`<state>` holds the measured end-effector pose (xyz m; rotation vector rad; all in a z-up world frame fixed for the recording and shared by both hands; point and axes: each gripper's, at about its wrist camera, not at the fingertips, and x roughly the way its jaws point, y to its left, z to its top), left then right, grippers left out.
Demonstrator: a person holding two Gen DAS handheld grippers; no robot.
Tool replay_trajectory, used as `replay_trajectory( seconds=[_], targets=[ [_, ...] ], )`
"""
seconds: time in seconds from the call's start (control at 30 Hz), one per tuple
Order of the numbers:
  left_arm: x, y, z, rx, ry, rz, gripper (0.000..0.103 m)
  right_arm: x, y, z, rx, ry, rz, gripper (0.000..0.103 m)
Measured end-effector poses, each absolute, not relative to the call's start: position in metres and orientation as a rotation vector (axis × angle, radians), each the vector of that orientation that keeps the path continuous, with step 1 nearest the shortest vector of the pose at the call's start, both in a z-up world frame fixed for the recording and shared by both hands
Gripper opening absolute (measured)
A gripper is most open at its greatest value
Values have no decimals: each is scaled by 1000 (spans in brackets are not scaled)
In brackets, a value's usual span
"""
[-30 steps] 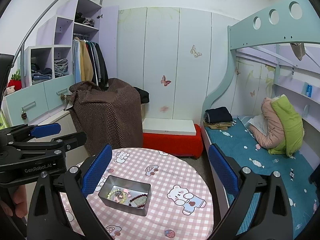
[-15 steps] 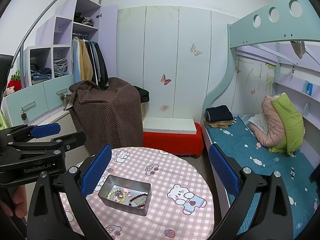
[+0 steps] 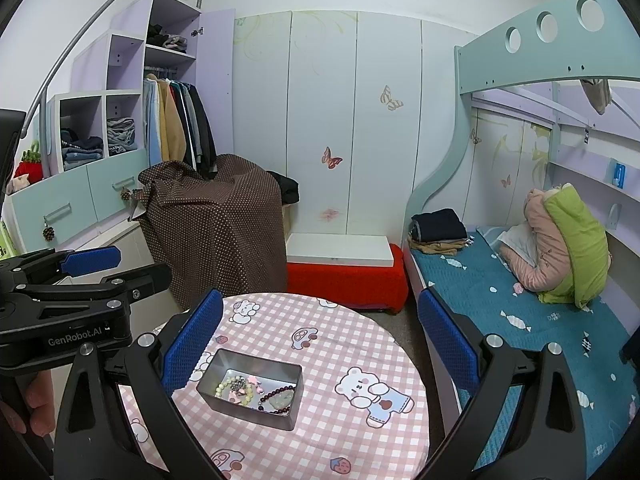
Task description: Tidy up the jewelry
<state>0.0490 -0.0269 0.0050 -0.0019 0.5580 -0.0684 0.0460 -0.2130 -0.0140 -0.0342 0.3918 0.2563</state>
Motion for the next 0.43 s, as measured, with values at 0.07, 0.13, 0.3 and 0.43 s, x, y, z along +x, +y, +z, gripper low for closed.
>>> replay_trajectory(
  seconds=[0.07,0.13,0.3,0.43],
  targets=[
    [49,-27,6,-1,558,-69,71,46,-213,-14,-34,392,256,94],
    [49,-27,5,-2,560,-69,71,46,-213,-15,-34,393,256,94],
    [49,-25,3,-2,561,-68,71,46,-213,-15,-34,392,256,94],
    [50,-25,4,-2,561,-69,71,46,-213,-15,-33,392,255,94]
  ],
)
